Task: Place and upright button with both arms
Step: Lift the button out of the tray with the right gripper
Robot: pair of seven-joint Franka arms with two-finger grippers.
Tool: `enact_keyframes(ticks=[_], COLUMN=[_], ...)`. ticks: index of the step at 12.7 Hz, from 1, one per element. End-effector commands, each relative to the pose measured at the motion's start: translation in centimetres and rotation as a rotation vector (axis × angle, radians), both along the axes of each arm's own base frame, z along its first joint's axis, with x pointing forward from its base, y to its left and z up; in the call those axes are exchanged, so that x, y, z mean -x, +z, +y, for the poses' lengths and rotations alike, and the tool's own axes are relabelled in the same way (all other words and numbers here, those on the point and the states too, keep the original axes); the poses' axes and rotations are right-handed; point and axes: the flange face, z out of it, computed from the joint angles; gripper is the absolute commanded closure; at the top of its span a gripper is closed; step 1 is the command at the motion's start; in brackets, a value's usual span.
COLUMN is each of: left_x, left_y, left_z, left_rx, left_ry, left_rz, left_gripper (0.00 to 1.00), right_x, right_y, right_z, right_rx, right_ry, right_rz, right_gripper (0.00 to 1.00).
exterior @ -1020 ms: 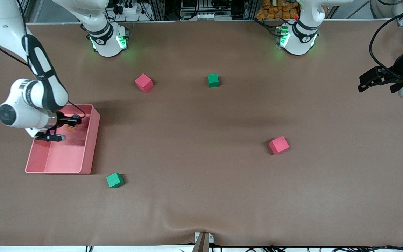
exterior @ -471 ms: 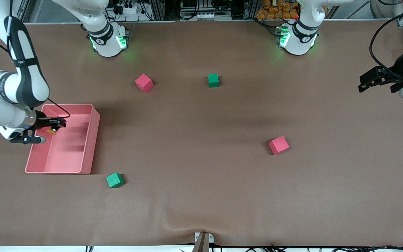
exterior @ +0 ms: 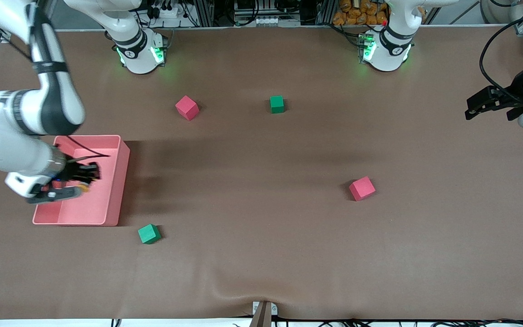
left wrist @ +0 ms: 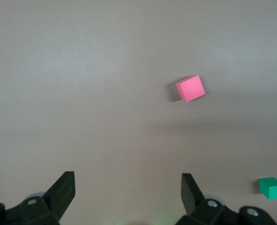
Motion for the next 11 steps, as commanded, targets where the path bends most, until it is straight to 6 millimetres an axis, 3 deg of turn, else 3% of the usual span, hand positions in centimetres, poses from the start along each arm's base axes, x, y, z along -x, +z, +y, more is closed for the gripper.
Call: enact_keyframes(ticks=[1, 3, 5, 8, 11], left_x=[0.0, 0.1, 0.1, 0.1, 0.0], left_y=[0.4, 0.4, 0.4, 0.3, 0.2], left_z=[0.2, 0.1, 0.1, 0.1, 0.2], left_rx=[0.016, 0.018, 0.018, 0.018, 0.018], left_ry=[-0.017, -0.019, -0.019, -0.019, -0.019], left_rz=[0.004, 0.004, 0.004, 0.006, 0.007], left_gripper=[0.00, 0.00, 0.00, 0.00, 0.00], right_x=[-2.2, -2.6, -3.0, 0.3, 2.3], right_y=[-1.1, -2.1, -2.6, -4.4, -8.0], right_z=[5.9, 10.9, 16.7, 29.0, 37.5], right_rx=[-0.042, -0.170, -0.192, -0.164, -0.169], right_ry=[0.055, 0.024, 0.058, 0.089, -0.047], right_rz=[0.007, 0.025, 0.023, 0.020, -0.034], right_gripper=[1.00, 1.00, 1.00, 1.00, 1.00])
